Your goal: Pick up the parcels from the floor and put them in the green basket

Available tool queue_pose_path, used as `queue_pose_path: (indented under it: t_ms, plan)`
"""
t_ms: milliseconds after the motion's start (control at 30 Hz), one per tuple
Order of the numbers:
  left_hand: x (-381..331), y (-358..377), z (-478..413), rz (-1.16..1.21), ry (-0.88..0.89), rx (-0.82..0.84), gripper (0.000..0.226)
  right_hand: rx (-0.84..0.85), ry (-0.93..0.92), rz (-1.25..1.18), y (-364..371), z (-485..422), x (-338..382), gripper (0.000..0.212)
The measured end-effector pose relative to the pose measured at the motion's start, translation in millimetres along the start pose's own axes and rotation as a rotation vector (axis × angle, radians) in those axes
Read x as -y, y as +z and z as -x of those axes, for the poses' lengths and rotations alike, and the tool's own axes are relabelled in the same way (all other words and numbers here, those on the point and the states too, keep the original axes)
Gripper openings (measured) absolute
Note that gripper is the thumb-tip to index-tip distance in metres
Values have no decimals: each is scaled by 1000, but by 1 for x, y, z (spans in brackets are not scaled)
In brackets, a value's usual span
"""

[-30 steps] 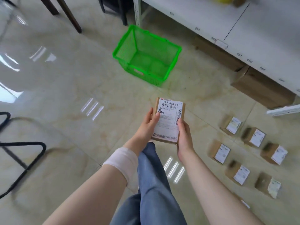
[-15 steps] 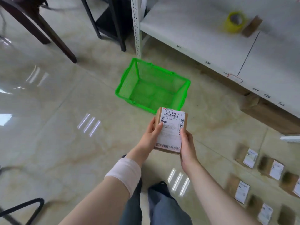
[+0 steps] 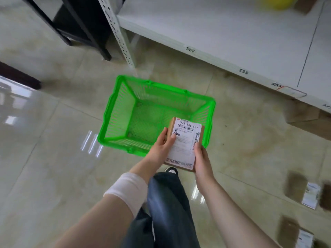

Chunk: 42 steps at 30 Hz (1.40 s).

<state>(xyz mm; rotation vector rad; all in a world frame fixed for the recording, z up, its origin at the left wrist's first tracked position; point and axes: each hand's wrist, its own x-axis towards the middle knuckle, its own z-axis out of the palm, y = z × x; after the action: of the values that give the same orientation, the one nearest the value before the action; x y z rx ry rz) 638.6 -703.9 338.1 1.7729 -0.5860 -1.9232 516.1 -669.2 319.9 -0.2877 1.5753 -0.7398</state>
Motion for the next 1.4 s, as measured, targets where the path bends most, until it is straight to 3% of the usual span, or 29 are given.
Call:
queue_pose_path:
  t_ms: [267, 433, 733, 867, 967, 1067, 1133, 1200, 1267, 1400]
  plan:
    - [45, -11, -184, -263, -72, 18, 56, -60, -4, 129, 16, -180, -58, 49]
    - [85, -17, -281, -306, -117, 17, 55, -86, 51, 117, 28, -270, -104, 51]
    - [117, -24, -321, -303, -132, 1, 56, -108, 88, 257, 36, -307, -136, 54]
    - [101, -28, -314, -445, -78, -34, 60, -197, 177, 43, 35, -289, -127, 53]
    - [76, -29, -313, -690, 98, -60, 57, -387, 424, -87, 38, -274, -124, 59]
    - [60, -24, -319, -890, 137, 34, 48, -403, 630, -406, 46, -264, -121, 58]
    - [58, -23, -324, -939, 120, 58, 46, -398, 612, -562, 51, -264, -117, 53]
    - [61, -25, -322, -914, 85, 26, 47, -411, 546, -530, 53, -265, -112, 48]
    - [66, -31, -314, -860, 36, -39, 49, -423, 459, -418, 55, -266, -102, 41]
    - [74, -37, -292, -674, -39, -165, 43, -455, 215, 38, 47, -274, -80, 51]
